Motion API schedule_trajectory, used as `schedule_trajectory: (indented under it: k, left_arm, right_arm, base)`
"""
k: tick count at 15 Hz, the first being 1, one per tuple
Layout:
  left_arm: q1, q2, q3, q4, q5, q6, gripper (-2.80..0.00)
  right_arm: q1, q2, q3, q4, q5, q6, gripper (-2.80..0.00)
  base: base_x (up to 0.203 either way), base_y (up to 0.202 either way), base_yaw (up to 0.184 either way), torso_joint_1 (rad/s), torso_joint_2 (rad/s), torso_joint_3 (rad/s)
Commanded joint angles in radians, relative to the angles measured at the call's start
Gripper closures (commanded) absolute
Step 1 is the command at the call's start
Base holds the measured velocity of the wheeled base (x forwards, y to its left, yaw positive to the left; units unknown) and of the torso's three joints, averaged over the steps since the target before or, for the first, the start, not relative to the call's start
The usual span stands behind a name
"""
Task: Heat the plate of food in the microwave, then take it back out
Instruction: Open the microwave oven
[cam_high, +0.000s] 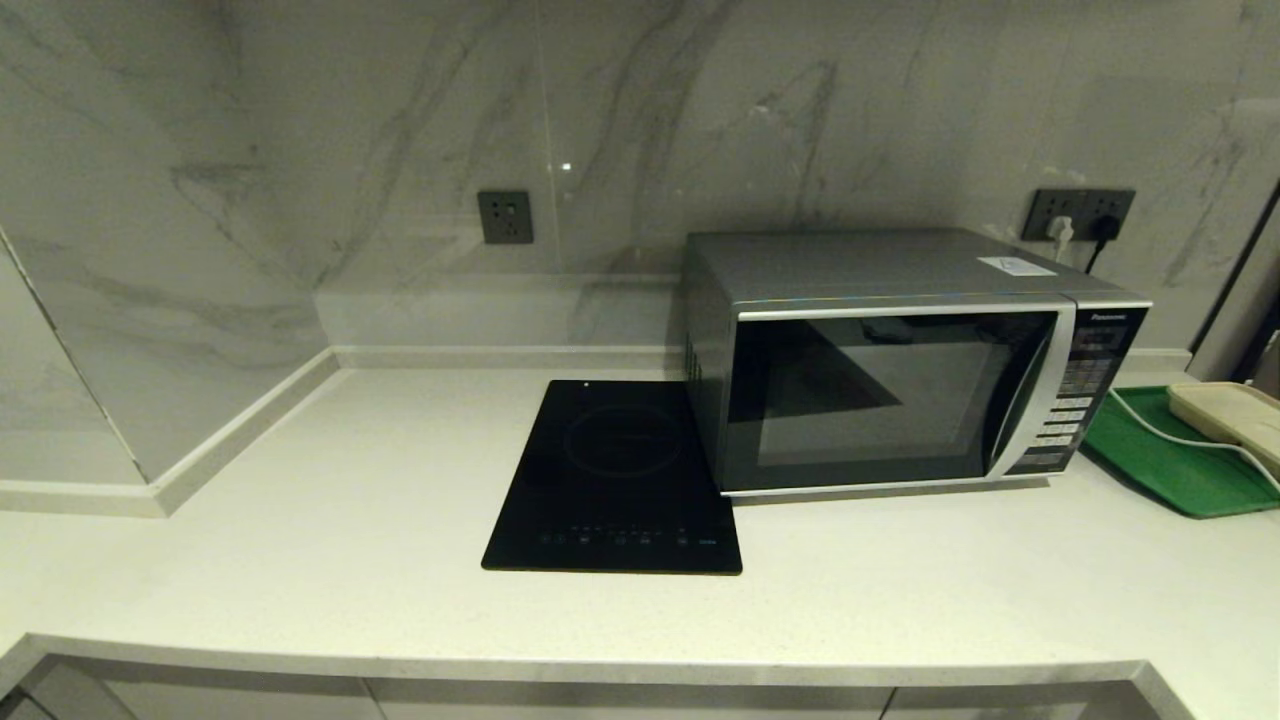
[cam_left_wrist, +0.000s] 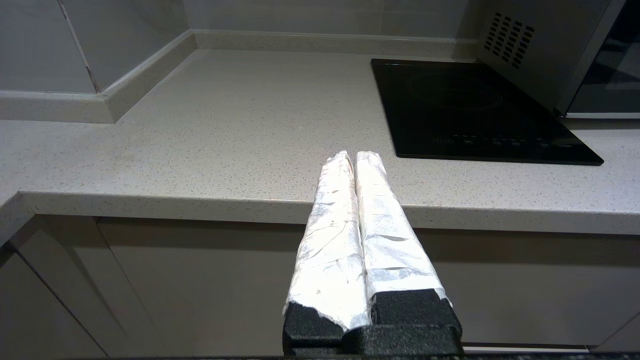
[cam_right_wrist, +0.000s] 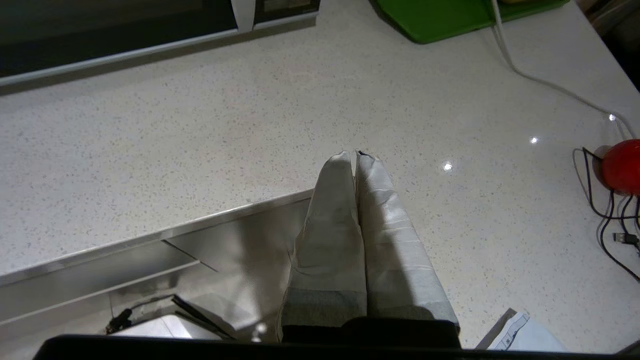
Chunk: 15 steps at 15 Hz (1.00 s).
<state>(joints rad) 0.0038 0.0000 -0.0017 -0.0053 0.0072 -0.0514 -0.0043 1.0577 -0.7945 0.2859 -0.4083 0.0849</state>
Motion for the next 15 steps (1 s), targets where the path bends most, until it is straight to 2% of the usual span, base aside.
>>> schedule_trajectory:
  k: [1, 8, 9, 15]
  left_arm:
    - [0.0, 0.0, 0.0, -0.001, 0.0, -0.001, 0.0]
    - [0.001, 0.0, 0.0, -0.001, 0.0, -0.001, 0.0]
    - [0.0, 0.0, 0.0, -0.001, 0.0, -0.001, 0.0]
    - [0.0, -0.002, 0.0, -0.001, 0.0, -0.001, 0.0]
  right_arm:
    - [0.001, 0.119, -0.003, -0.021, -0.003, 0.006, 0.0]
    - [0.001, 0.287, 0.009, -0.169, -0.004, 0.05, 0.0]
    - [0.001, 0.31, 0.008, -0.182, -0.004, 0.055, -2.8]
    - [0.047, 0.409, -0.014, -0.23, -0.004, 0.111, -2.8]
  base:
    - [0.0, 0.0, 0.0, 0.0, 0.0, 0.0]
    - [0.0, 0.0, 0.0, 0.0, 0.0, 0.0]
    - [0.0, 0.0, 0.0, 0.0, 0.0, 0.0]
    - [0.0, 0.0, 0.0, 0.0, 0.0, 0.0]
